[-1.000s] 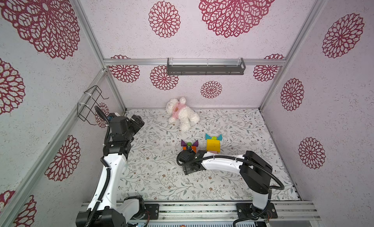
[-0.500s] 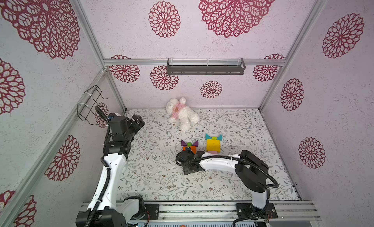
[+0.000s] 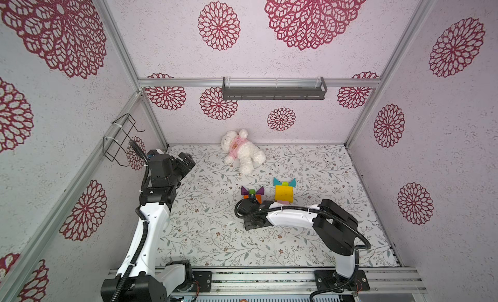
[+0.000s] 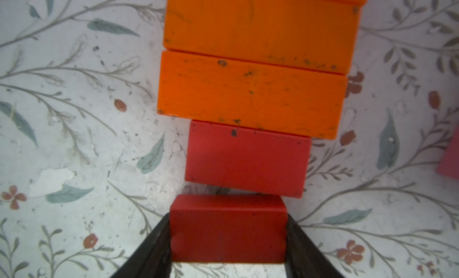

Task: Assemble a carrot with building blocks
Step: Assemble the building block at the center of the board.

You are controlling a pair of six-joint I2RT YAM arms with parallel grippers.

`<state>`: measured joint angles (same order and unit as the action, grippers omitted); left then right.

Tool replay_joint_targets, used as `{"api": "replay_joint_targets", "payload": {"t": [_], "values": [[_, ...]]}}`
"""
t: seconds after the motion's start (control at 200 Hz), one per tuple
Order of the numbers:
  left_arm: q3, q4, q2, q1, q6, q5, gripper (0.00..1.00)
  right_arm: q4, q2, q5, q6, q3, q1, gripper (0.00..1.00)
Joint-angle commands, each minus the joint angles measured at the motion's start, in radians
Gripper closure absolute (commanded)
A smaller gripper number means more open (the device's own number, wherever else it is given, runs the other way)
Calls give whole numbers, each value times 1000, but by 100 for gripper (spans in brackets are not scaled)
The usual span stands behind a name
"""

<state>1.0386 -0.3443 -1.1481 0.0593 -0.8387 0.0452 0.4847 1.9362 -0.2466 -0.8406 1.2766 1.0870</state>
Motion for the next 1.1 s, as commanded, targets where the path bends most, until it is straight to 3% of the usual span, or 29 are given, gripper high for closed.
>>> {"api": "replay_joint_targets", "payload": {"t": [0.0, 0.726, 0.891, 1.091], "values": [[1, 33, -17, -38, -5, 34, 2, -4, -26, -16, -41, -31, -13, 36], [5, 34, -23, -82, 12, 35, 2, -10, -37, -27, -44, -39, -21, 26], [6, 36, -23, -82, 15, 41, 2, 16, -95, -48, -41, -34, -21, 23], [10, 47, -19, -82, 31, 63, 2, 142, -228, -163, -10, 0, -21, 17]]}}
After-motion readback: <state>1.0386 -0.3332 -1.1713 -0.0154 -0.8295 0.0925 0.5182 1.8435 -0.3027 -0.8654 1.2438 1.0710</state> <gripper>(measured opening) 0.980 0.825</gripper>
